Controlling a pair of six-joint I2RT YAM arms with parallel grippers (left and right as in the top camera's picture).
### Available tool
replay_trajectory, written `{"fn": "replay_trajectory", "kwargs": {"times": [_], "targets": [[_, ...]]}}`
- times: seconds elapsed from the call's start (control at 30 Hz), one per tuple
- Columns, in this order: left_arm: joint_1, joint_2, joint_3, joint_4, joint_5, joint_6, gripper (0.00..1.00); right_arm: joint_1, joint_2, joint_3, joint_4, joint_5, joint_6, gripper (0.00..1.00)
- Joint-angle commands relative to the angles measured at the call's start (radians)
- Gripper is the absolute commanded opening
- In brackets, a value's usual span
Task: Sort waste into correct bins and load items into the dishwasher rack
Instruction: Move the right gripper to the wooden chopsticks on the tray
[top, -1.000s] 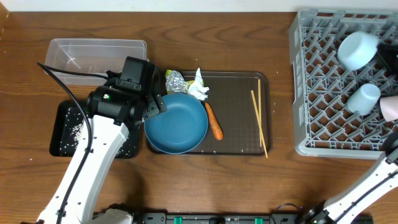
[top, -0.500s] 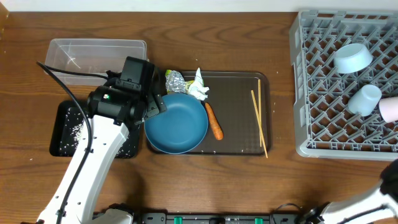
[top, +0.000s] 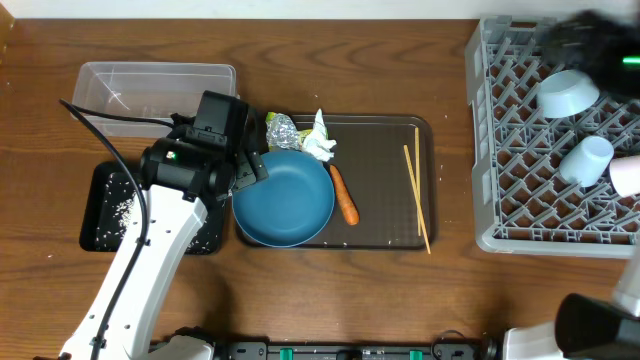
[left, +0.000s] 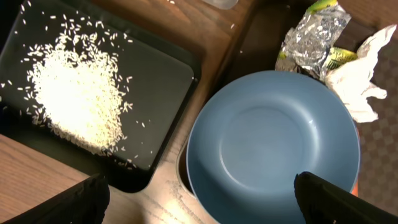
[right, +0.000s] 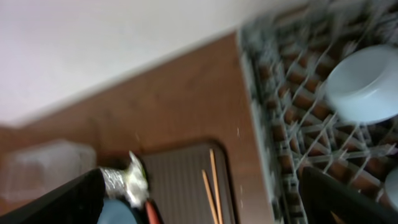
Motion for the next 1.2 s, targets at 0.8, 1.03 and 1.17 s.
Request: {"fn": "replay_trajectory", "kwargs": {"times": [0.8, 1.03, 1.17], "targets": [[0.004, -0.002, 0.005, -0.003, -0.020, 0.003, 0.98, 0.578, 0.592, 0.002, -0.190, 0.312, 0.052, 0.75], [0.004, -0.002, 0.005, -0.003, -0.020, 0.003, 0.98, 0.569, 0.671, 0.001, -0.203, 0.340, 0.039, 0.78], [0.004, -0.002, 0.005, -0.003, -0.020, 0.003, 0.98, 0.571, 0.686, -0.002, -0.207, 0.341, 0.035, 0.79]]}}
